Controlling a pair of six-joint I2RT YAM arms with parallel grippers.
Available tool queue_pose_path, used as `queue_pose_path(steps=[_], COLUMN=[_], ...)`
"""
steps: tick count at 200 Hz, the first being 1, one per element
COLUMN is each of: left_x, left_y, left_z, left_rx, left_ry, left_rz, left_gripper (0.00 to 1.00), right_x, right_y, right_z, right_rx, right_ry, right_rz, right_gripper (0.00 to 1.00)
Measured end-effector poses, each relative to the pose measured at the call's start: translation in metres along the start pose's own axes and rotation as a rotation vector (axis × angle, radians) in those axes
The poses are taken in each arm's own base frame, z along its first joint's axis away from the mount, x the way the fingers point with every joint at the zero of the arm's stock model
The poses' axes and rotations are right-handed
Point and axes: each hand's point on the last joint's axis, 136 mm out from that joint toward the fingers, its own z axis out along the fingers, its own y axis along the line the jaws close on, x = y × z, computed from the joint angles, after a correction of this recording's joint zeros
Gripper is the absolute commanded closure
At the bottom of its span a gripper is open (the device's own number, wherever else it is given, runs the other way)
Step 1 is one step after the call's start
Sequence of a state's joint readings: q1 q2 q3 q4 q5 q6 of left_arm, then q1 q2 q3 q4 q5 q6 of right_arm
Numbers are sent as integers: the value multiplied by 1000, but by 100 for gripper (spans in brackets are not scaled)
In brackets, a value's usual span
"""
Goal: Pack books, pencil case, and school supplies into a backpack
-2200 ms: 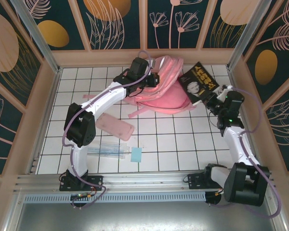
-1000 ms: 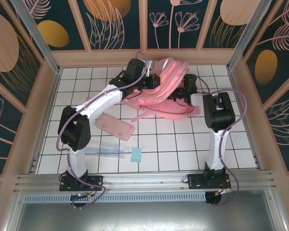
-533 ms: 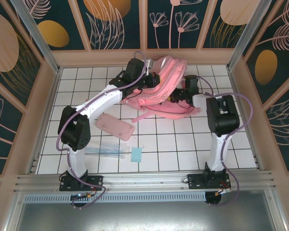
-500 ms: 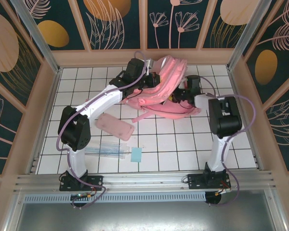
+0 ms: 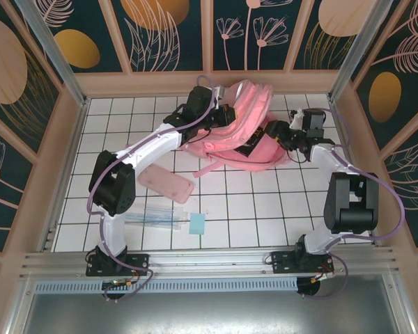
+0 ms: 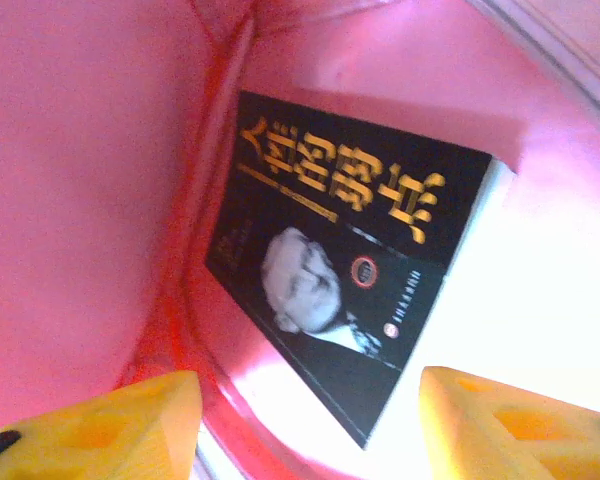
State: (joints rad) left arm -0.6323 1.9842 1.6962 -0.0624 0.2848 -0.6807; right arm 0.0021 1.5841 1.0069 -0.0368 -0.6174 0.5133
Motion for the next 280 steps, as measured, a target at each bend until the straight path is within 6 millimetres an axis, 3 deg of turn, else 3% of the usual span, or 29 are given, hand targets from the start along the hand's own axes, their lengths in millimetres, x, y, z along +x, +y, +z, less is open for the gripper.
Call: queue_pose_path(steps=[20, 44, 60, 88, 105, 142, 161, 180, 204, 230, 259, 280], left_x=[-1, 0, 0, 0, 0, 0, 0, 0, 0, 2, 1, -1], left_y=[-1, -2, -3, -4, -4, -4, -4, -4, -2, -1, -1, -2], left_z=[0, 0, 0, 0, 0, 0, 0, 0, 1, 5, 11, 15], left_rx=[6, 12, 19, 24, 24, 23, 23, 22, 18, 16, 15, 19], left_ry=[-3, 0, 4, 4, 4, 4, 4, 4, 3, 9, 4, 2], left_rz=[-8, -21, -27, -29, -32, -36, -37, -37, -44, -45, -42, -41], left_gripper=[100, 100, 100, 100, 100, 100, 100, 100, 100, 100, 100, 96], right_x=[6, 20, 32, 47, 47, 29, 23, 22, 16, 16, 10, -4], right_y=[-6, -8, -19, -47, -54, -29, -4, 16, 21, 6, -6, -4], right_z=[3, 22, 40, 67, 79, 107, 128, 136, 135, 126, 80, 35], right_rx=[36, 65, 100, 161, 162, 67, 2, -42, -57, -7, 94, 162], right_ry=[4, 33, 67, 110, 113, 81, 85, 91, 83, 73, 22, -62], right_rz=[0, -15, -7, 35, 52, 25, -9, -38, -48, -53, -66, -96], right_gripper=[73, 80, 79, 61, 61, 73, 74, 73, 66, 61, 56, 38])
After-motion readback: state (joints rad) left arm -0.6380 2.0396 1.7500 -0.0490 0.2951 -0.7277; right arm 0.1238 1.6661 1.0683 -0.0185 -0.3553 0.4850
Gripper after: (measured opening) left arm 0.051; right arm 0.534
